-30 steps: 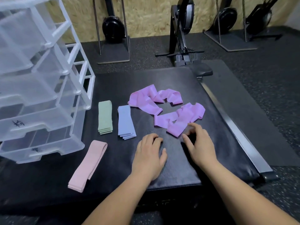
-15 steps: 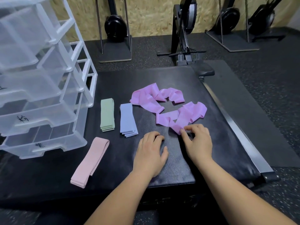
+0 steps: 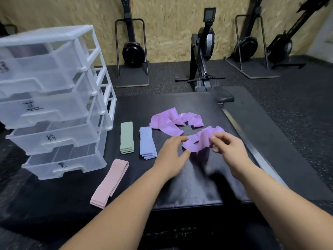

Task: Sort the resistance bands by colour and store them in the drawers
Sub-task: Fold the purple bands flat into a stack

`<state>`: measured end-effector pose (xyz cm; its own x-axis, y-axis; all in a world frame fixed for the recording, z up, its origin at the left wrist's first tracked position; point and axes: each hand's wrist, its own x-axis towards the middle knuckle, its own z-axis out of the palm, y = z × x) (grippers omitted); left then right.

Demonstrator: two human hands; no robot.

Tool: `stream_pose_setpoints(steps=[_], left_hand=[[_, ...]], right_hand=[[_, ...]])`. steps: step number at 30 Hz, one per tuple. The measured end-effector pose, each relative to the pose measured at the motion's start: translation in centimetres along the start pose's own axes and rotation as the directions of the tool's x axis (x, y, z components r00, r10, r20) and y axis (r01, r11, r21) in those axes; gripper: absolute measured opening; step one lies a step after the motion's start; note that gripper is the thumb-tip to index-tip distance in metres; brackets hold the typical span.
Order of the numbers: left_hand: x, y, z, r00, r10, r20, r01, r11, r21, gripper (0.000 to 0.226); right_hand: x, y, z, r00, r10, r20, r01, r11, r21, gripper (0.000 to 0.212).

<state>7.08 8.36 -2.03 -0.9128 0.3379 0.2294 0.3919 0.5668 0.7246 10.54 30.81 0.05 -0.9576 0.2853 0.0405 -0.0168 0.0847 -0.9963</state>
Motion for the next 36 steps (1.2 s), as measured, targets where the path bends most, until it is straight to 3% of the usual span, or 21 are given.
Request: stream_pose_setpoints(steps=[3,9,16,22,28,32,36], left_hand=[[1.2,3.1,-1.4,1.000,-0.002,0.020,0.004,0.990,-0.139,0.041],[2.4,5.5,-3.3,0.999,-0.029,0.021,0.035,0.918,-0.396,0.017],[1.2,6.2,-6.4,0.998,-0.042,0.047,0.059,0.885,-0.462,0.015],[-1.4,3.6,-7.4,0.952,-0.120,0.281,0.212,0.923,-0.323,0.014],[-4.3,-0.3,-9.0,0.858,-0.240,0.454,0.325,0.938,-0.118,0.022],[-5.5,-3.1,-9.3,0.841,-0.342,0.420,0.379,0.926,-0.003,0.026],[-6.3,-4.9,-8.7,0.834,-0.437,0.335,0.492,0.865,-0.097,0.031]], right_hand=[[-0.4,-3.4,0.5,0.995,-0.063,0.073,0.065,0.998,-0.024,0.008],[-1.3,-8.1,1.4,0.969,-0.183,0.166,0.202,0.974,-0.103,0.006],[-1.9,-10.6,2.2,0.943,-0.206,0.260,0.262,0.943,-0.205,0.009],[-1.7,-10.3,3.0,0.977,-0.174,0.122,0.182,0.981,-0.060,0.014],[-1.3,-6.2,1.1,0.998,-0.052,-0.040,0.049,0.995,-0.082,0.012],[-1.7,-2.1,-1.2,0.983,0.043,-0.181,-0.059,0.994,-0.087,0.011],[-2.2,2.0,-3.1,0.964,0.115,-0.241,-0.158,0.974,-0.165,0.009]])
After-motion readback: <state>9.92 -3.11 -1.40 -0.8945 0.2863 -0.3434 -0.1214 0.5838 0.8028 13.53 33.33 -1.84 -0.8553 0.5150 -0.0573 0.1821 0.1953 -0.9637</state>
